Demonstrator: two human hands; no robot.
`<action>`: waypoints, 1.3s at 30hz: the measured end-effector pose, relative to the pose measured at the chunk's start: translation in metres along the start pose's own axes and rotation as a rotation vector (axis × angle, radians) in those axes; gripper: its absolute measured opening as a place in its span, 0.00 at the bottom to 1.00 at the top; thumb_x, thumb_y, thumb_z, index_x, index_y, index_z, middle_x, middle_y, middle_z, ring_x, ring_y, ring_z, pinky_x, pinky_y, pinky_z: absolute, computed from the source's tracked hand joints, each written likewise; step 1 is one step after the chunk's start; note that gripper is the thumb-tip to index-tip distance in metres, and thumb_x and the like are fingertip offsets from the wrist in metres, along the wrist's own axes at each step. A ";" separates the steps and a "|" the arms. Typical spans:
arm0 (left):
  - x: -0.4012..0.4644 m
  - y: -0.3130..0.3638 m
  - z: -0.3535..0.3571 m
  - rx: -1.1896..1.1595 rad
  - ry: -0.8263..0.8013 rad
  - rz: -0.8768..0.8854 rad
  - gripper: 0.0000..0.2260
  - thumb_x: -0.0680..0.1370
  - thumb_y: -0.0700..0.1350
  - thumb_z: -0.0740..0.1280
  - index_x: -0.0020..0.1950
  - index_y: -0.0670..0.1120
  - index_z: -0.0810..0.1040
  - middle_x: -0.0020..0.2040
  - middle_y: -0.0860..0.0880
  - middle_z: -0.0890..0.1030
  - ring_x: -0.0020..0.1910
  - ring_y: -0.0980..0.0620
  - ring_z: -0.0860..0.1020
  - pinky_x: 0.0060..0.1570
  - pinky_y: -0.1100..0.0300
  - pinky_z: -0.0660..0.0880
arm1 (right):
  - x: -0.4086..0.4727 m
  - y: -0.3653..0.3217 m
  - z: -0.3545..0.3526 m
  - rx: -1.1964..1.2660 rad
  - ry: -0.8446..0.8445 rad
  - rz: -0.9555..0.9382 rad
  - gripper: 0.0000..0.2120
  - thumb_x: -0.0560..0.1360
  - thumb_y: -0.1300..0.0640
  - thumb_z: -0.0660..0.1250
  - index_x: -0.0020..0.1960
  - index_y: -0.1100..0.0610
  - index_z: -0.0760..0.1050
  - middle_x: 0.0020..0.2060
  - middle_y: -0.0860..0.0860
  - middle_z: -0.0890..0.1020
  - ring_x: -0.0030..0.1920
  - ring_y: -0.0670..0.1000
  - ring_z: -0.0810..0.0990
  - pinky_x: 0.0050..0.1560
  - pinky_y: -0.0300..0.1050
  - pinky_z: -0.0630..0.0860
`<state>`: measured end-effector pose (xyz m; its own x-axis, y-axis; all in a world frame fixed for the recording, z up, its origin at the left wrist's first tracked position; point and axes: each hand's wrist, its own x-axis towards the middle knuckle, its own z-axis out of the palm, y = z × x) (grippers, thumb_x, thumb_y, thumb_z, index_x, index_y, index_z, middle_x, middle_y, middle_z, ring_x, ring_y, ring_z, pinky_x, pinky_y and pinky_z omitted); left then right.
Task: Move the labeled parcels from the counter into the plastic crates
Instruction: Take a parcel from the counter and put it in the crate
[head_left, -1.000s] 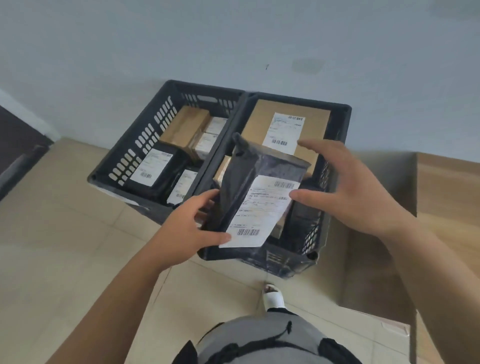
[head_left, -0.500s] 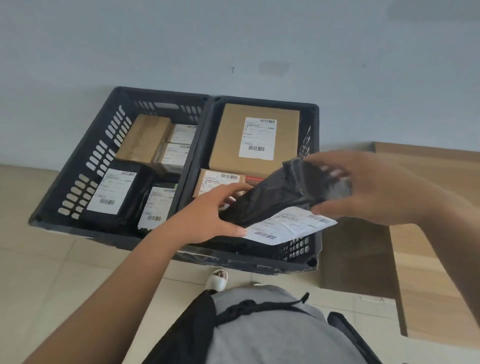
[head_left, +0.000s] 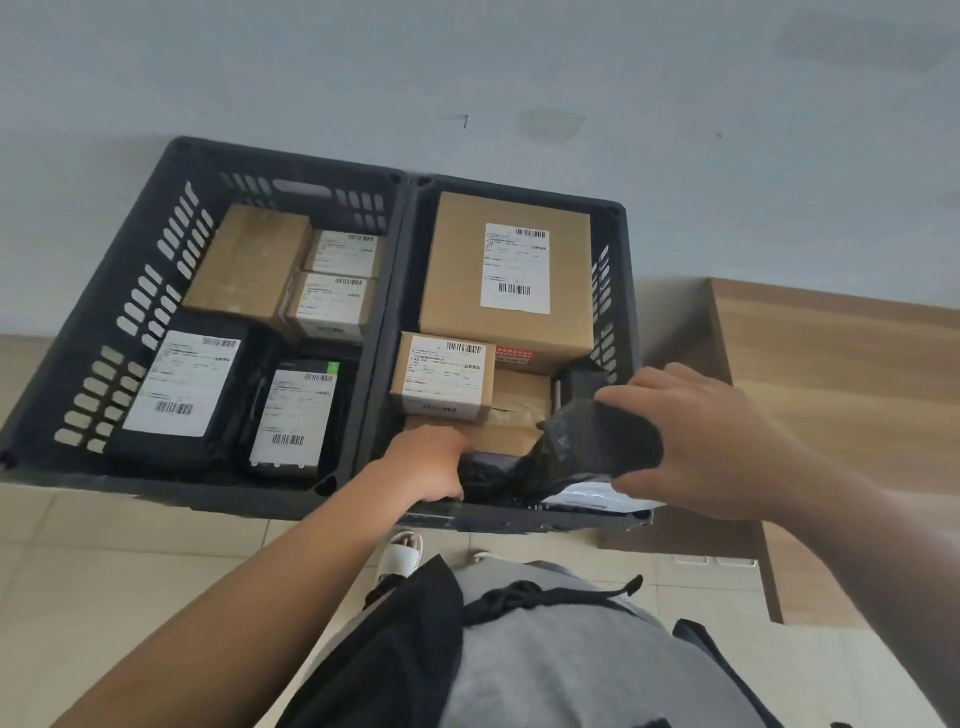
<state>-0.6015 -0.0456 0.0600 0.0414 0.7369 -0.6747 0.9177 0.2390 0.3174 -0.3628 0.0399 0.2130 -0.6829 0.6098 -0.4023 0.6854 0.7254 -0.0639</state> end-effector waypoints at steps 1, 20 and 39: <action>0.003 -0.002 0.004 0.020 0.018 -0.010 0.13 0.77 0.46 0.73 0.61 0.49 0.81 0.56 0.48 0.83 0.55 0.44 0.82 0.55 0.49 0.80 | 0.005 -0.005 0.003 -0.003 -0.024 0.004 0.39 0.71 0.37 0.72 0.79 0.43 0.64 0.61 0.43 0.76 0.56 0.47 0.69 0.51 0.43 0.69; 0.002 -0.021 0.019 -0.078 0.205 -0.082 0.05 0.81 0.40 0.65 0.53 0.49 0.72 0.49 0.49 0.78 0.47 0.47 0.78 0.48 0.54 0.76 | 0.070 -0.023 0.132 0.151 -0.194 0.122 0.36 0.75 0.52 0.77 0.79 0.46 0.65 0.70 0.52 0.72 0.67 0.56 0.74 0.62 0.52 0.77; -0.012 -0.019 0.031 -0.281 0.278 -0.089 0.10 0.83 0.42 0.66 0.63 0.51 0.78 0.60 0.50 0.81 0.56 0.49 0.80 0.59 0.51 0.79 | 0.095 -0.024 0.146 0.364 -0.245 0.210 0.28 0.78 0.57 0.74 0.76 0.49 0.72 0.70 0.53 0.78 0.66 0.58 0.78 0.65 0.54 0.77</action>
<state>-0.6069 -0.0790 0.0416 -0.1773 0.8394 -0.5138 0.7678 0.4446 0.4614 -0.4073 0.0338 0.0428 -0.4711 0.6061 -0.6409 0.8756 0.4093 -0.2566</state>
